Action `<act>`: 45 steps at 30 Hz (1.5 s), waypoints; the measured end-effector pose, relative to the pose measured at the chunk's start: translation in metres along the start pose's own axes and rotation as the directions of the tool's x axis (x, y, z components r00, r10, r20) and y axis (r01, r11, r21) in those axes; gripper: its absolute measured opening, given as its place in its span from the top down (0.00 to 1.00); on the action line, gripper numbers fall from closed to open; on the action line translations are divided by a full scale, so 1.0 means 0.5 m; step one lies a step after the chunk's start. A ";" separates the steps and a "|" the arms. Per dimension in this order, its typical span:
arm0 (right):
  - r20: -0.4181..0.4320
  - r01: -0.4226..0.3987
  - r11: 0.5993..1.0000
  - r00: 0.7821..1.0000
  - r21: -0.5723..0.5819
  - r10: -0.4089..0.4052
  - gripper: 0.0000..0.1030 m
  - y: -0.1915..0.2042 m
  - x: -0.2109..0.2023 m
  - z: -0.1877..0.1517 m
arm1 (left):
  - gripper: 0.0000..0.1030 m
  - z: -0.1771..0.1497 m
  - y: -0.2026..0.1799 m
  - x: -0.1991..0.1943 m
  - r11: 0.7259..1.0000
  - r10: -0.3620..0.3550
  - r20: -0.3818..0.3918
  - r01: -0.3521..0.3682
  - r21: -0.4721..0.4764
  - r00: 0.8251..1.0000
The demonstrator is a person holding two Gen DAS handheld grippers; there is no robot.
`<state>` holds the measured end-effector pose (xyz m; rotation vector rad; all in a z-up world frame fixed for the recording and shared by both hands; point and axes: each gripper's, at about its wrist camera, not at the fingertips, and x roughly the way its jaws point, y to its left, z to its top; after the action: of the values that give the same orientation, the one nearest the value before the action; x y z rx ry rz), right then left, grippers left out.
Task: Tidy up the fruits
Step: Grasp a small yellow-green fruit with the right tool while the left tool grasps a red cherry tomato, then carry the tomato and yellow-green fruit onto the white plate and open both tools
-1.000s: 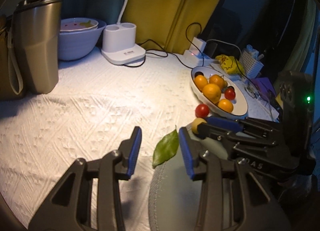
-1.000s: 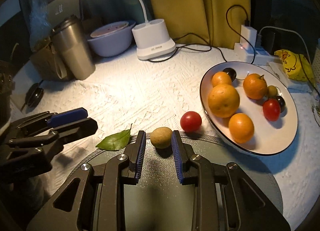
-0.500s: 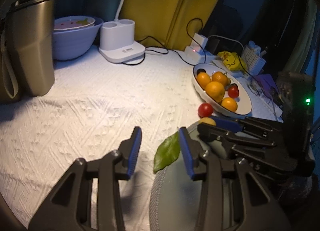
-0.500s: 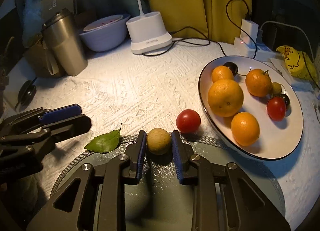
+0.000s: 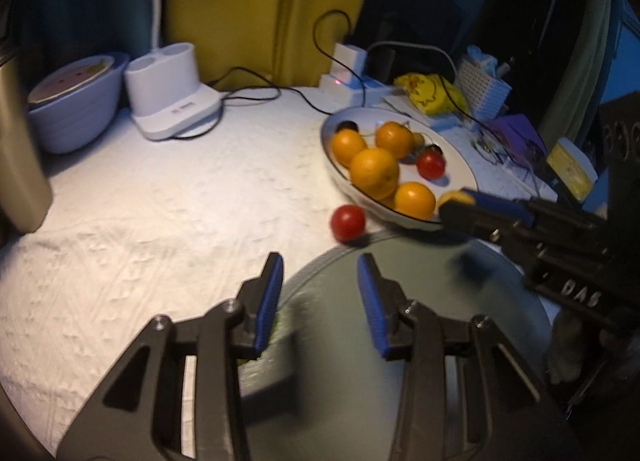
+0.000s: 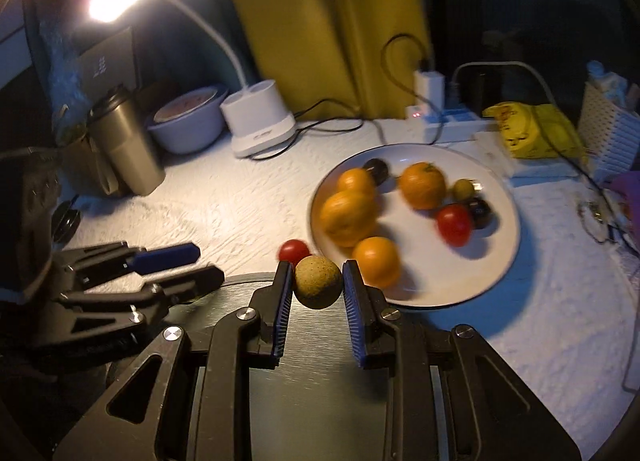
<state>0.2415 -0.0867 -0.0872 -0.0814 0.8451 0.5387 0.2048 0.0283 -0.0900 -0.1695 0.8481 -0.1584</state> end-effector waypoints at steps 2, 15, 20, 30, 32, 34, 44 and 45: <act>0.012 0.008 1.000 1.000 0.015 -0.008 0.73 -0.019 -0.010 0.000 | 0.61 0.004 -0.011 0.012 1.000 0.005 -0.007 -0.005 0.013 1.000; 0.032 0.023 0.996 0.999 0.089 -0.026 0.73 -0.101 -0.027 -0.008 | 0.61 0.028 -0.065 0.097 0.993 0.045 -0.073 -0.037 0.109 0.996; 0.036 0.038 0.994 0.998 0.106 -0.042 0.73 -0.121 -0.040 -0.013 | 0.62 0.033 -0.074 0.112 0.992 0.042 -0.065 -0.034 0.125 0.997; 0.041 0.059 0.991 0.997 0.120 -0.065 0.73 -0.141 -0.050 -0.012 | 0.73 0.037 -0.077 0.098 0.988 0.045 -0.037 -0.039 0.148 0.998; 0.044 0.064 0.991 0.997 0.120 -0.070 0.73 -0.143 -0.054 -0.012 | 0.73 0.037 -0.082 0.085 0.988 0.043 -0.025 -0.038 0.150 0.999; 0.047 0.069 0.990 0.996 0.122 -0.075 0.73 -0.145 -0.058 -0.011 | 0.73 0.037 -0.086 0.073 0.988 0.043 -0.015 -0.040 0.151 0.999; 0.061 0.083 0.988 0.994 0.127 -0.091 0.73 -0.160 -0.071 -0.009 | 0.73 0.037 -0.112 0.017 0.989 0.004 0.020 -0.007 0.150 1.000; 0.062 0.083 0.988 0.994 0.128 -0.092 0.73 -0.161 -0.072 -0.008 | 0.73 0.039 -0.120 0.014 0.988 -0.004 0.023 0.001 0.157 1.000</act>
<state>0.2581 -0.1725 -0.0750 0.0141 0.8037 0.4029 0.2199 -0.0302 -0.0697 -0.0249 0.8083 -0.2244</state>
